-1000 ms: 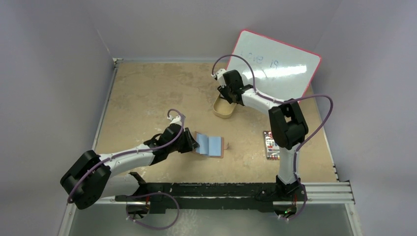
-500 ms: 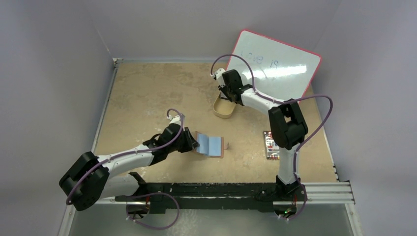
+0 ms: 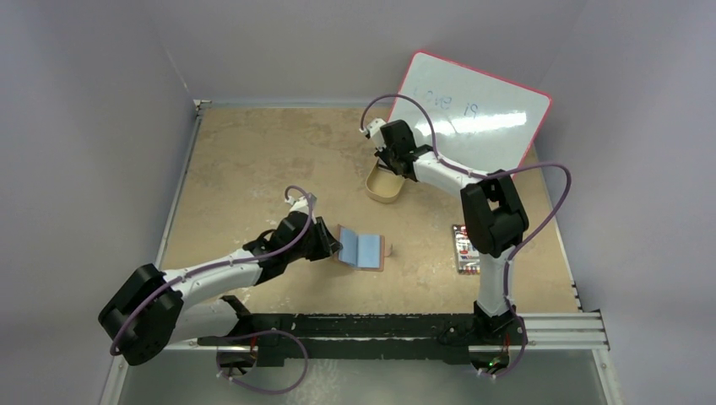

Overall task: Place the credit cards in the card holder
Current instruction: Pick up the credit card from the storage box, then insert the credit card into the card holder.

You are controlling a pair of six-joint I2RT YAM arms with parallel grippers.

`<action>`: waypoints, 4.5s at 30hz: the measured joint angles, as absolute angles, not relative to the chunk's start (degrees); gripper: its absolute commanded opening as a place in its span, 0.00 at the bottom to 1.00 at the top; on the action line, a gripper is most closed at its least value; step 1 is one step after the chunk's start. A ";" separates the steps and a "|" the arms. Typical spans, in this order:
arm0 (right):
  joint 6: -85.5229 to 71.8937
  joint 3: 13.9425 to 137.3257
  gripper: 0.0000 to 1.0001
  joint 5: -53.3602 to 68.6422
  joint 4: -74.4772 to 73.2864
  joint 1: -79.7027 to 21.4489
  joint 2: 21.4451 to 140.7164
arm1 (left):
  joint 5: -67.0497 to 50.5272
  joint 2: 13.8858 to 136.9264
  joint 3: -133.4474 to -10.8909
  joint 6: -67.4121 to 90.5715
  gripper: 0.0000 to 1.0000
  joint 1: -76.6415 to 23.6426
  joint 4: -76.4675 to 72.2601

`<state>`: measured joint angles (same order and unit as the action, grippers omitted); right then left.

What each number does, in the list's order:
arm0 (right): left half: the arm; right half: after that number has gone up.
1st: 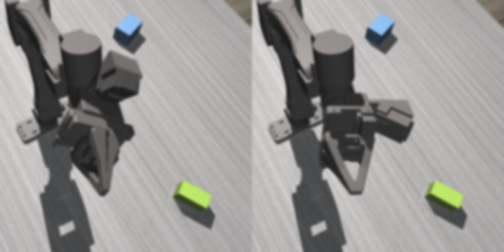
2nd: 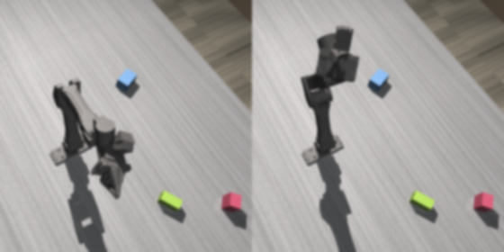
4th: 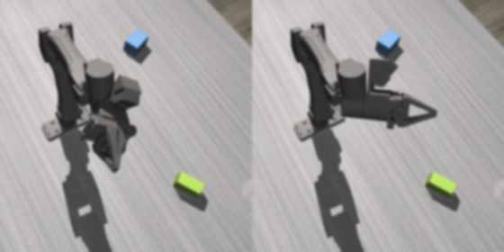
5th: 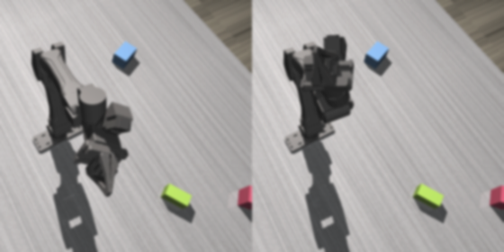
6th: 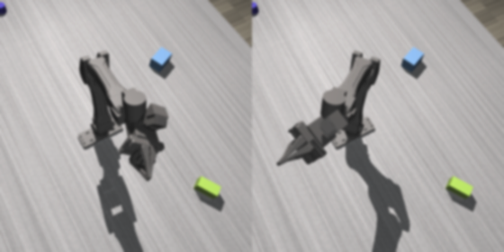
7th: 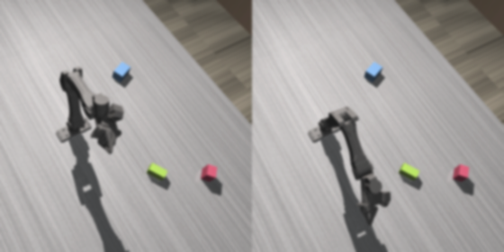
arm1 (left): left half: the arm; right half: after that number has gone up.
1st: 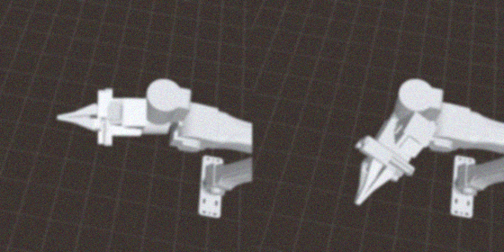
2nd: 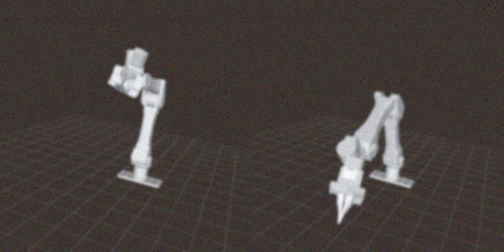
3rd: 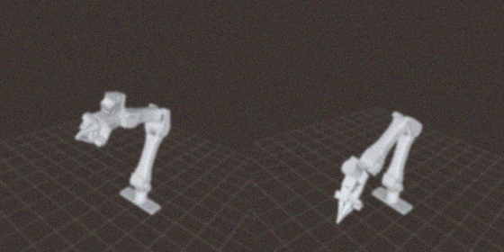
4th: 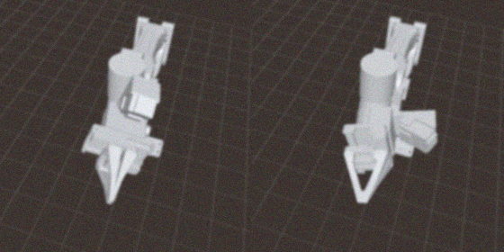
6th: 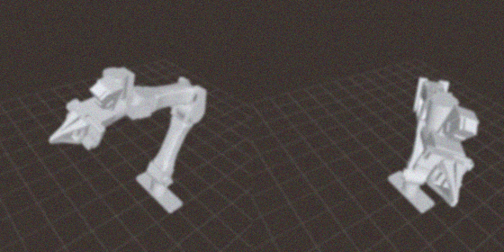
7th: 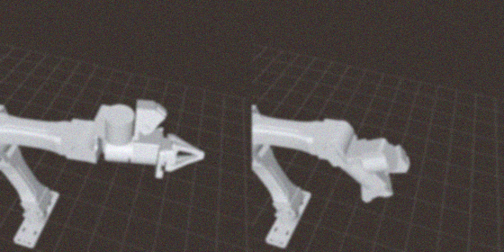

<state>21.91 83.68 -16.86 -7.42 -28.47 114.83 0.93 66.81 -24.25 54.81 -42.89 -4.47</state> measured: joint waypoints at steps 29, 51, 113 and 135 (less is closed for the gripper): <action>15.77 84.29 0.00 -7.49 -14.70 -27.35 110.15 | 2.35 65.49 -23.83 54.85 0.21 -42.89 -2.02; -14.55 64.88 0.00 6.24 -9.96 -28.47 82.87 | 6.11 63.99 -23.64 55.07 0.00 -42.89 1.43; -59.64 27.57 0.03 16.10 34.11 -42.52 91.92 | 8.62 68.93 -19.11 64.16 0.00 -42.89 -5.30; -54.92 36.88 0.27 15.46 24.32 -46.09 96.12 | 8.19 68.93 -19.11 64.40 0.00 -42.89 -5.54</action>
<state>-54.92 36.88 15.46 24.32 -46.09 96.12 8.19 68.93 -19.11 64.40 -42.89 -5.54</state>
